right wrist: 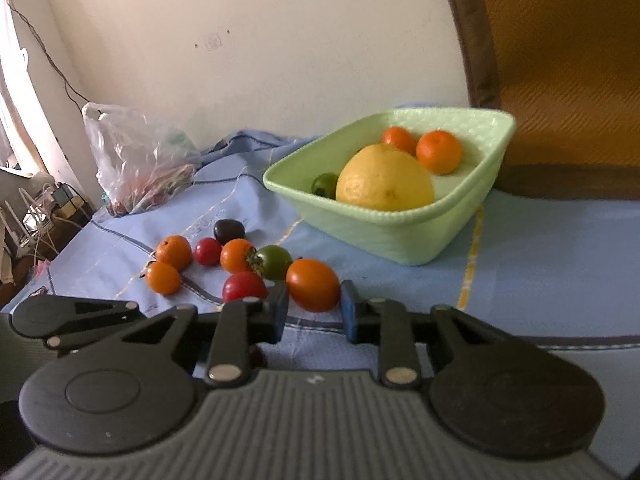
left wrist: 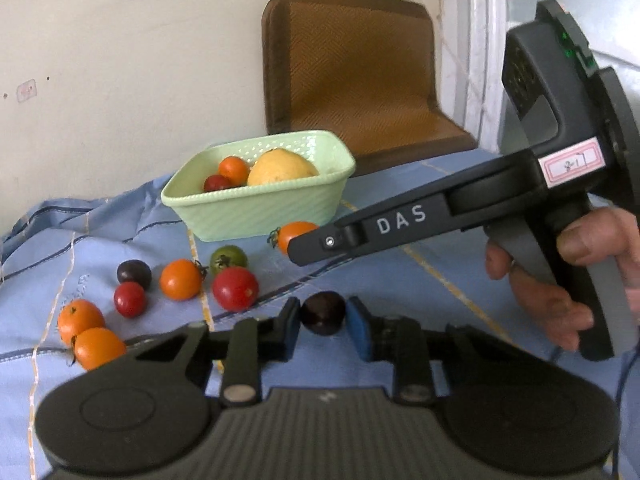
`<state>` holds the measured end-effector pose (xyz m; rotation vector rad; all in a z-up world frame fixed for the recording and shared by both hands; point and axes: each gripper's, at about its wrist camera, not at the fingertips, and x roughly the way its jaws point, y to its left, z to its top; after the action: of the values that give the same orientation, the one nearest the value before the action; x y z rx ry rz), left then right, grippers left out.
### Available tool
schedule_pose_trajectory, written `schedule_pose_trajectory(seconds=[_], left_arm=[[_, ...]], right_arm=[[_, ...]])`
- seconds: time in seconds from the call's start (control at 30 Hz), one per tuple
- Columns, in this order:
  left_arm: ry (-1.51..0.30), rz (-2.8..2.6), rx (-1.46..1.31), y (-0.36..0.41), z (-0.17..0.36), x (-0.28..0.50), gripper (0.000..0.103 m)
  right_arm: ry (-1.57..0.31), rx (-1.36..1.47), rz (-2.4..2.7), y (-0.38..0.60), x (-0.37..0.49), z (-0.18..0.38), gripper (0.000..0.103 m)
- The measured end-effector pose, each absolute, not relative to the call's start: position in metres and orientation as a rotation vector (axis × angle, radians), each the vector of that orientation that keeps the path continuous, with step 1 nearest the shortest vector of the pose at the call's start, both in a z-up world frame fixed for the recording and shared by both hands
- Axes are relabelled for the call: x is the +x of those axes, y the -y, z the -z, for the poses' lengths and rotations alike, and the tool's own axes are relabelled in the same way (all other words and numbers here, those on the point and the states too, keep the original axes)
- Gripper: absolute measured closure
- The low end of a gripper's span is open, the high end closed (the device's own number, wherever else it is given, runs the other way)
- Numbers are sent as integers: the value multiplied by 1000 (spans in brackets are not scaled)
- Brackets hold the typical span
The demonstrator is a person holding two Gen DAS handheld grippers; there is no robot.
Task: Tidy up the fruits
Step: 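Grasp a dark purple tomato with the left tool while the right tool grasps an orange tomato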
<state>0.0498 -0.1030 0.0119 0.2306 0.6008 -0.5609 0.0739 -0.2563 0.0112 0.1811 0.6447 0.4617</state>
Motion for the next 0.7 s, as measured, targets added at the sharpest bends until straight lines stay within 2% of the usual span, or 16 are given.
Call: schedule_pose_trajectory(seconds=[0.47,0.53,0.7], left_arm=[[-665,681,163,84,-8,9,77],[-666,669,155,82,-5,8,71],[-652,655,190,88,-4,8,69]], right_arm=[[-601,93,-357,267,-11,-6,73],[-594,71,-349,265,-17,-4,72],[-580,-4,-330,252,-21,-1,71]])
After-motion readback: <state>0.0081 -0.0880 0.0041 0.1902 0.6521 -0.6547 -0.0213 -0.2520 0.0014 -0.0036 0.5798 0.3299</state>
